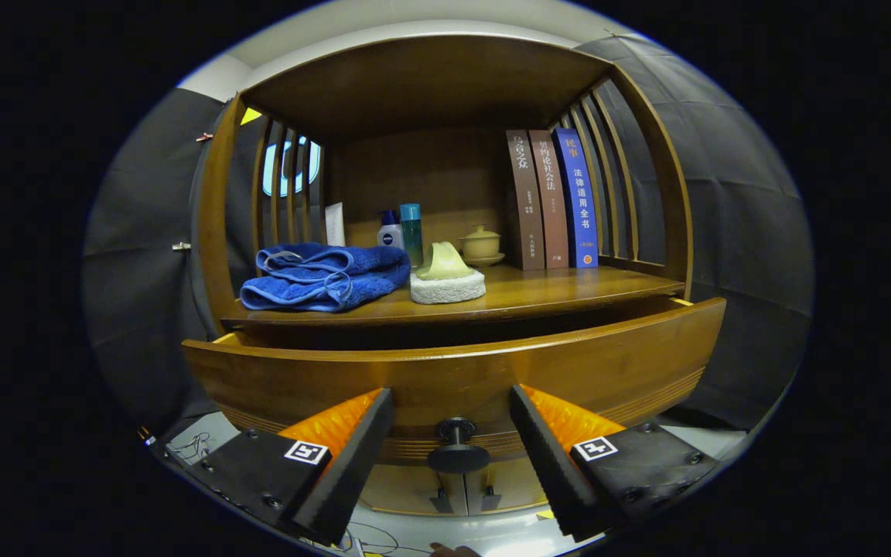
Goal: Pull open the drawer, take out the items inside it, and place them on the countertop above the cabinet.
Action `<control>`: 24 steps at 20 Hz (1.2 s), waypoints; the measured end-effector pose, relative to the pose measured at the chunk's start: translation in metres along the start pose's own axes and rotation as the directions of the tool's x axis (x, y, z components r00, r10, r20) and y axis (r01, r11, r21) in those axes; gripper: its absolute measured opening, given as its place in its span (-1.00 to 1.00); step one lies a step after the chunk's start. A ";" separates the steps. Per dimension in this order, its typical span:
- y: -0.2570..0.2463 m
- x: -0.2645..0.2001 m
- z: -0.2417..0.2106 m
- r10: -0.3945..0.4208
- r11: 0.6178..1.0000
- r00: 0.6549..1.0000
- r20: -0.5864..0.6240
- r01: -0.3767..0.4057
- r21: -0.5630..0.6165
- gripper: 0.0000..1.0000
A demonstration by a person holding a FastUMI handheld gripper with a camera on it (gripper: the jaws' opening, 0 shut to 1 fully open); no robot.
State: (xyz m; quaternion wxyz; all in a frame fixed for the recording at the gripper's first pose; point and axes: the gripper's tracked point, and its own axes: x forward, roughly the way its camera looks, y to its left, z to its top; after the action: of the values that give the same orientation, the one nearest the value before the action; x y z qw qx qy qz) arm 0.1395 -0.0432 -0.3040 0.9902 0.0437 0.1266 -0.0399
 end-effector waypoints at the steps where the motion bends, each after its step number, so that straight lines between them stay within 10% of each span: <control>1: 0.000 0.006 0.001 -0.001 1.000 1.000 -0.002 0.001 0.002 0.98; 24: 0.009 -0.004 0.021 0.019 1.000 1.000 -0.007 -0.019 0.008 0.99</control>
State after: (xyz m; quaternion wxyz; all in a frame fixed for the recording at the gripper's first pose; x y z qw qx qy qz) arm 0.1418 -0.0360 -0.2825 0.9899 0.0489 0.1293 -0.0311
